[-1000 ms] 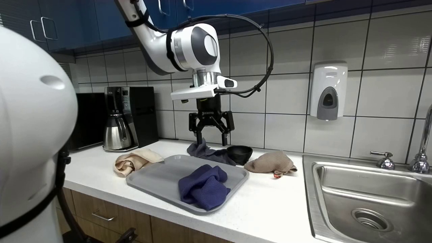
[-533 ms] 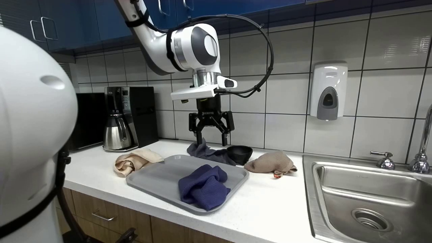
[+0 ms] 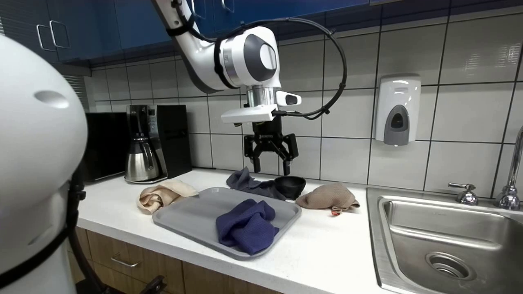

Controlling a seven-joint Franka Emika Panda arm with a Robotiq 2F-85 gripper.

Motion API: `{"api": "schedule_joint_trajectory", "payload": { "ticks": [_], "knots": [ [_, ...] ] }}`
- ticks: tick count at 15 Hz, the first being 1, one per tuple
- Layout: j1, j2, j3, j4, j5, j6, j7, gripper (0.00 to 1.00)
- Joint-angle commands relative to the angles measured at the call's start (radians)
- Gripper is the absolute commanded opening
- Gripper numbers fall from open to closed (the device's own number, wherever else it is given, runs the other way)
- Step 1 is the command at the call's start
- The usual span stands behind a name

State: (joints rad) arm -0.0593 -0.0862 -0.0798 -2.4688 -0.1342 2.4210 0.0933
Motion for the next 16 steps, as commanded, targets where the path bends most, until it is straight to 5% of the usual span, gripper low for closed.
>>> {"api": "schedule_joint_trajectory", "payload": {
  "ticks": [1, 16],
  "knots": [
    [-0.032, 0.062, -0.012, 0.058, -0.005, 0.045, 0.054, 1.00],
    [-0.028, 0.331, -0.108, 0.321, 0.013, 0.105, 0.413, 1.00]
  ]
}}
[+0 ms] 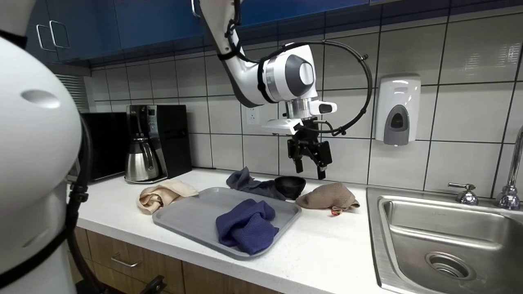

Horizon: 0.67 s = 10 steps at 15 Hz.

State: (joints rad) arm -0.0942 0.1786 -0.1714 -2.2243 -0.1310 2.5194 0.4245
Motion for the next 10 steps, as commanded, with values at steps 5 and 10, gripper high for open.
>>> {"api": "schedule_joint_trajectory", "payload": {
  "ticks": [5, 10],
  "knots": [
    [0.029, 0.162, -0.042, 0.158, 0.031, 0.045, 0.200, 1.00],
    [0.050, 0.265, -0.063, 0.252, 0.057, 0.066, 0.287, 1.00]
  ]
}}
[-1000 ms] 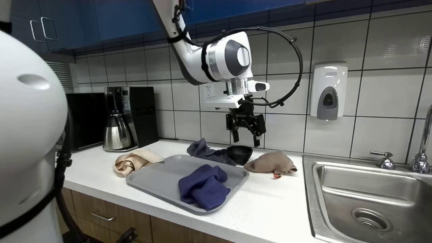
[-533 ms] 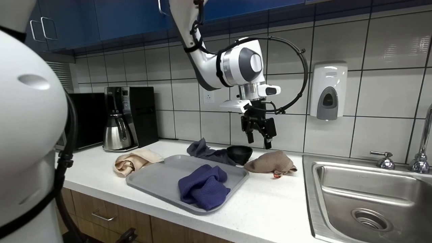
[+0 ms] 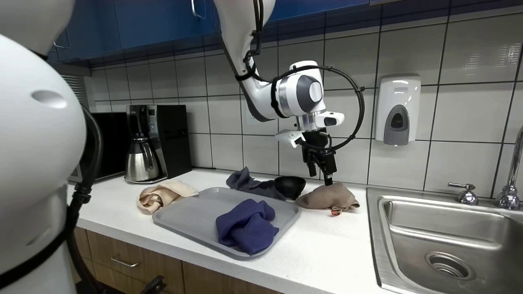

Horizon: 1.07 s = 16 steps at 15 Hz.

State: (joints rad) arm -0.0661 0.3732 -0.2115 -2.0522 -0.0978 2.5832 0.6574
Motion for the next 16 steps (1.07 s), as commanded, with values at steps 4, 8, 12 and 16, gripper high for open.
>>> {"api": "schedule_joint_trajectory", "payload": {
  "ticks": [4, 8, 12, 16],
  "knots": [
    [0.029, 0.147, -0.035, 0.155, 0.046, -0.006, 0.090, 1.00],
    [0.031, 0.221, -0.042, 0.224, 0.071, -0.006, 0.117, 1.00],
    [0.029, 0.278, -0.045, 0.279, 0.096, -0.002, 0.125, 1.00],
    [0.028, 0.317, -0.049, 0.321, 0.105, -0.009, 0.129, 1.00]
  ]
}}
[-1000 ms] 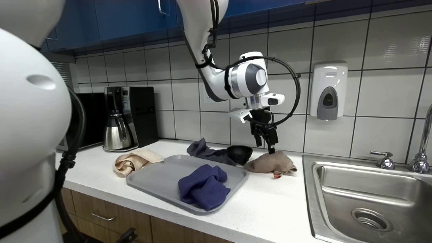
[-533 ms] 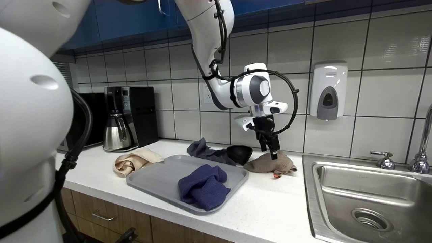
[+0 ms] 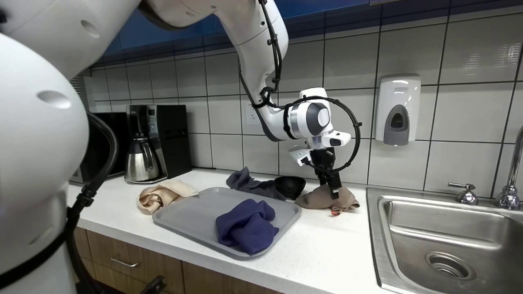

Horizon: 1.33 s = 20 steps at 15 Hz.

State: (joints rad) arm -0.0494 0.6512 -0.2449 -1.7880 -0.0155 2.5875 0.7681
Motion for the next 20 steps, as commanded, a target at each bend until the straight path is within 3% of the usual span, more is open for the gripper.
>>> {"api": "schedule_joint_trajectory", "payload": {
  "ticks": [1, 15, 16, 17, 20],
  "knots": [
    [0.011, 0.048, -0.016, 0.065, 0.025, -0.013, 0.018, 1.00],
    [0.016, 0.102, -0.022, 0.102, 0.032, -0.027, 0.016, 1.00],
    [0.017, 0.102, -0.022, 0.102, 0.032, -0.026, 0.016, 0.75],
    [0.016, 0.102, -0.022, 0.100, 0.031, -0.025, 0.014, 0.74],
    [0.016, 0.099, -0.023, 0.098, 0.031, -0.025, 0.013, 0.49]
  ]
}}
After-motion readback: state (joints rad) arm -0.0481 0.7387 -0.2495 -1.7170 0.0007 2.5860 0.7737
